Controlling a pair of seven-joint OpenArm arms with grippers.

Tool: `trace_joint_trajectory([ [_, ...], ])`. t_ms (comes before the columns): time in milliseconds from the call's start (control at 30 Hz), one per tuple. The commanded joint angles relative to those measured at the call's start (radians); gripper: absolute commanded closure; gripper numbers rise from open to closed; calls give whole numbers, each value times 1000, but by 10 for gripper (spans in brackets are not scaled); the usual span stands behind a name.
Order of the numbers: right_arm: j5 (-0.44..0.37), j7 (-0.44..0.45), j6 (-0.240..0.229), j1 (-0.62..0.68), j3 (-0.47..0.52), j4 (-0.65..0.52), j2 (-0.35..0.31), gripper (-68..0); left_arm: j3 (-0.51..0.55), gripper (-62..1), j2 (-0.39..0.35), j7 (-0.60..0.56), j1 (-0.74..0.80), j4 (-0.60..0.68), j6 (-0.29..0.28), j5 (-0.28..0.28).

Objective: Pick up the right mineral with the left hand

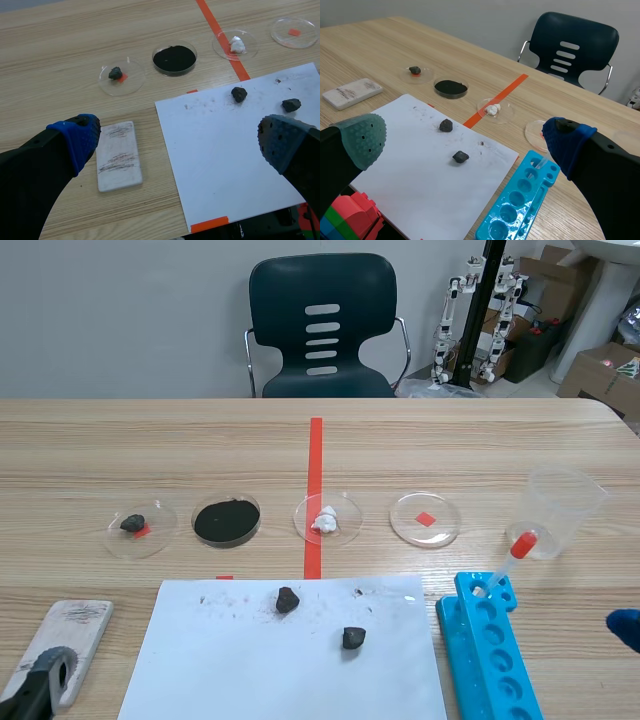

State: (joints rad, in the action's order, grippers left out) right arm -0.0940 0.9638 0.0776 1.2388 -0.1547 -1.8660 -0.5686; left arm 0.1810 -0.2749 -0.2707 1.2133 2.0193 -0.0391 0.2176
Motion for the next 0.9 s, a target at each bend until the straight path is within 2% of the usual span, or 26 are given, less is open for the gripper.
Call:
trace_joint_trajectory([
  [0, -3, 18, 0, -4, 3, -20, -5, -679, -5, -623, -6, -17, -3, 6, -2, 5],
  [633, -3, 18, 0, -4, 3, -20, -5, -679, -5, -623, -6, -18, -3, 6, -2, 6],
  [867, -3, 18, 0, -4, 3, -20, -5, -679, -41, -623, -5, 11, -99, 5, -32, 6],
])
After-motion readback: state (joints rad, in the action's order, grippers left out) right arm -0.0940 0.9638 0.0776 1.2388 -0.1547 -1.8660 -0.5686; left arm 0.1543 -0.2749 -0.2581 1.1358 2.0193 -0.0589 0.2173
